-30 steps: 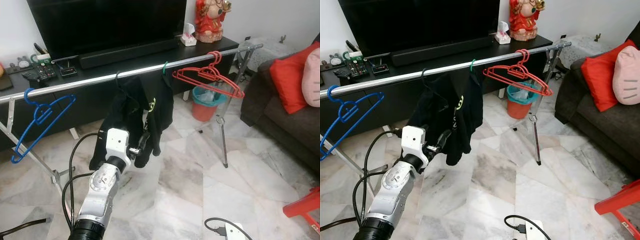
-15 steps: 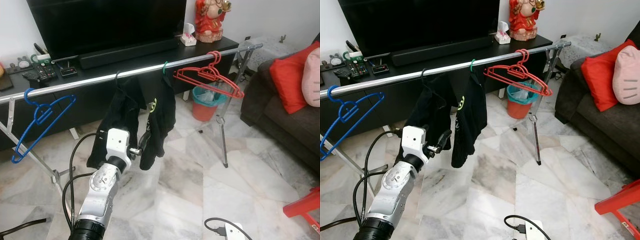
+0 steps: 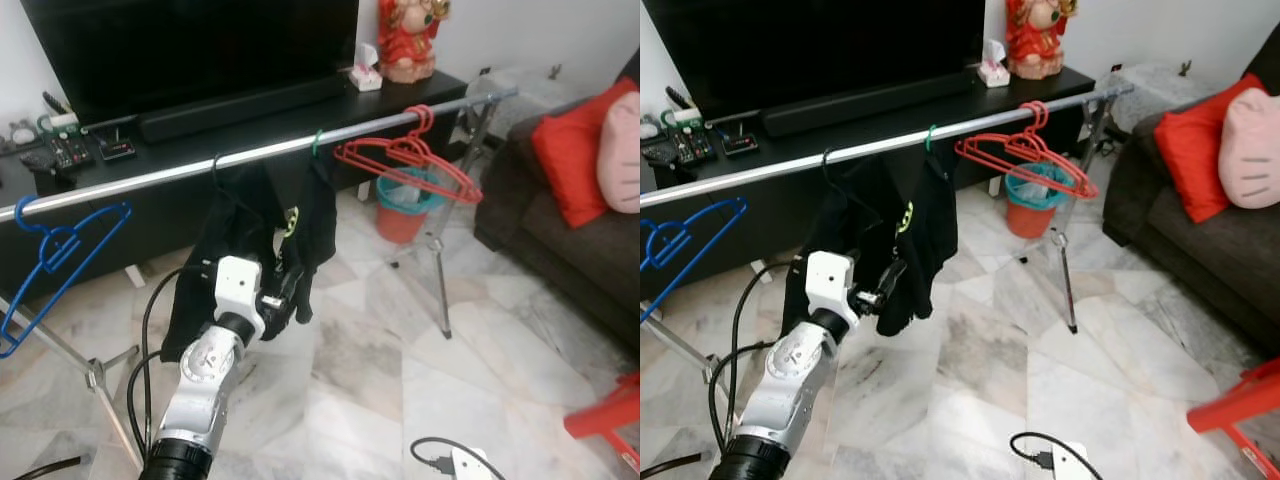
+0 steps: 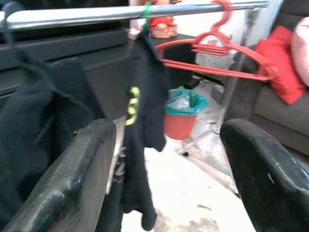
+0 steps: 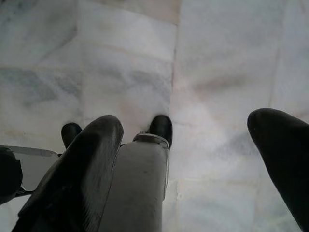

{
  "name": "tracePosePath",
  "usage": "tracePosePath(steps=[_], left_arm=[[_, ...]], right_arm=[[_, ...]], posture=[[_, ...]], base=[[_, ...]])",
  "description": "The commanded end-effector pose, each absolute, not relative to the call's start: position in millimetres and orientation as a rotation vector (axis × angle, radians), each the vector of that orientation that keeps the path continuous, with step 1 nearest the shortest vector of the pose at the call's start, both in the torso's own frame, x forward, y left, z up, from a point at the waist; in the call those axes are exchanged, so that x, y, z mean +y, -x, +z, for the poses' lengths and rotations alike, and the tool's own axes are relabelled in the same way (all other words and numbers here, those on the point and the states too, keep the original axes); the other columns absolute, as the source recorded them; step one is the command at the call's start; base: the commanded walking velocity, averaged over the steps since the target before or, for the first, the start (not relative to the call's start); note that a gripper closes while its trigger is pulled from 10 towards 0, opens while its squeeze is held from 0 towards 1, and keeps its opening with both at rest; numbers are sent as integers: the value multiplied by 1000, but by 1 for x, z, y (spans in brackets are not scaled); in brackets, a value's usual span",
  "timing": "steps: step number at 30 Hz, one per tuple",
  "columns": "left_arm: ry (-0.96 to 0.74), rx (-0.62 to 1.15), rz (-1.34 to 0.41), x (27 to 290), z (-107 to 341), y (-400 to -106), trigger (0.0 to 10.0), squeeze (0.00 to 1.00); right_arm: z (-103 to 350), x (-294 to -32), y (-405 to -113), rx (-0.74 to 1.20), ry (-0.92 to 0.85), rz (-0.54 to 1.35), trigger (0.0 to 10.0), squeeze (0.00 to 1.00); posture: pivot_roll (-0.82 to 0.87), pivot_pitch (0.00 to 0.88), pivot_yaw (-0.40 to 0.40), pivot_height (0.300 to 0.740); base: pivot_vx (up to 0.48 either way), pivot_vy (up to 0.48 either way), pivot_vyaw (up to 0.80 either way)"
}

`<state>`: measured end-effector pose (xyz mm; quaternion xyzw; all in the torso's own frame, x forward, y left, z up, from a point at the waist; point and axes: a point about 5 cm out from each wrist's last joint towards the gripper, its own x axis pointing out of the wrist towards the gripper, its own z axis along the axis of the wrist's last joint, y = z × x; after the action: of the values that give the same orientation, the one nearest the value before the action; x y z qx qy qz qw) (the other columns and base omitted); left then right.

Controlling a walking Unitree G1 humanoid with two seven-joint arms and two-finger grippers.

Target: Hang hanger

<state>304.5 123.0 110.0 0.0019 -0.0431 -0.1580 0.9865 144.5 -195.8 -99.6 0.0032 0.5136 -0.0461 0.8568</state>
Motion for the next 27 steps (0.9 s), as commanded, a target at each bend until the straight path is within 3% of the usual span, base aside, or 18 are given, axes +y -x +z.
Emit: tracePosePath(steps=[1,16,27], left_arm=[[-11,-108,-328,121,116,-306,10000,0],[-11,-108,-330,120,116,-306,10000,0],[-12,-103,-338,119,115,-305,10000,0]], right_arm=[[-101,-196,-141,1090,-19,-100,10000,0],[-101,-196,-141,1097,-14,-94,10000,0],[-101,-195,-140,1103,-15,-81,10000,0]], posture=[[41,0,7,740],[41,0,6,740],[43,0,7,740]], base=[[300,0,0],[301,0,0],[300,0,-583]])
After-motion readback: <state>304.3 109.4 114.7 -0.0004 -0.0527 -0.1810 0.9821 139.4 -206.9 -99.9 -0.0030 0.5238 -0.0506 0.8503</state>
